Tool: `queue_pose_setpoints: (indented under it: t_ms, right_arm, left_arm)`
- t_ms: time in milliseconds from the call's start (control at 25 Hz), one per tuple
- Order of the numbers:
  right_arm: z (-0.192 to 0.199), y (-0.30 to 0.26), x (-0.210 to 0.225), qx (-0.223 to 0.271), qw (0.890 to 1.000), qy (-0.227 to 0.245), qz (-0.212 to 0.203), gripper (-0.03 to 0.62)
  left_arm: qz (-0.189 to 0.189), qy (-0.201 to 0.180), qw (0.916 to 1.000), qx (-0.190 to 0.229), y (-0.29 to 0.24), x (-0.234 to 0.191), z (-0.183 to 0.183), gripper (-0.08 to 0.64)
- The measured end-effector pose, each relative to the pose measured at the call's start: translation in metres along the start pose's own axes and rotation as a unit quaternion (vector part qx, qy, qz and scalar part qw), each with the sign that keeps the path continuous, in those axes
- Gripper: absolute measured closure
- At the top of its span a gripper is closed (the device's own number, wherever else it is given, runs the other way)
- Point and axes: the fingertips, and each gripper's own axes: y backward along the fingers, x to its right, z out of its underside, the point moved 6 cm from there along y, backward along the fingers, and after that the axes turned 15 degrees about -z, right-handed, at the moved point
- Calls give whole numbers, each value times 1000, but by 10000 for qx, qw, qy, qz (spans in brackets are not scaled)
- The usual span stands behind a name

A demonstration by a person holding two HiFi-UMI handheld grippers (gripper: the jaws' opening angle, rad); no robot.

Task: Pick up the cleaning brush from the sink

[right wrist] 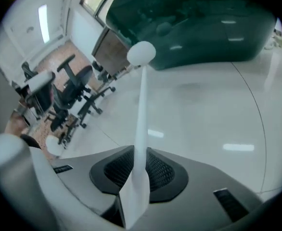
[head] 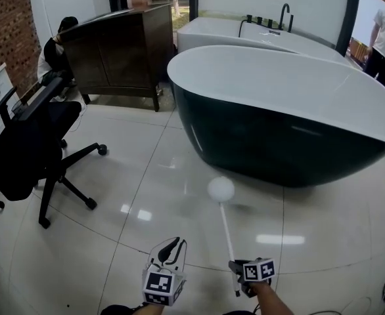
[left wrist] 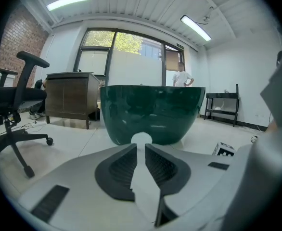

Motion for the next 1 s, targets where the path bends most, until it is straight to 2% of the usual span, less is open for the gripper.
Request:
queue_pose_setpoints:
  t_ms: [80,200,360,560,720,880,1000]
  right_arm:
    - [-36,15,-37,459,9984,100,-305,538]
    - [-81,56,-105,890,9944,315,-482,538]
    - [-132,113,-213,1269,9878,565,-707,538]
    - [-192,192,-366,1663,9805,738,-747,538]
    - [-250,271,-501,2212,9685,717,-895,538]
    - [-298,356,-632,2619,9579,893,-766,538]
    - [-320,418,-724,2794,9529,1028,-571,538]
  left_arm:
    - [-46,-32,10000,10,11,-3,-10,503]
    - [33,-34,9998,-168,36,-2,-29,503]
    - [-52,-109,9991,-414,80,-17,-96,503]
    - [-43,-15,9996,-272,146,-47,-237,503]
    - [67,-17,10000,2,213,-65,-376,504]
    - [196,-86,9996,188,291,-78,-508,505]
    - [267,-57,9993,264,352,-88,-590,505]
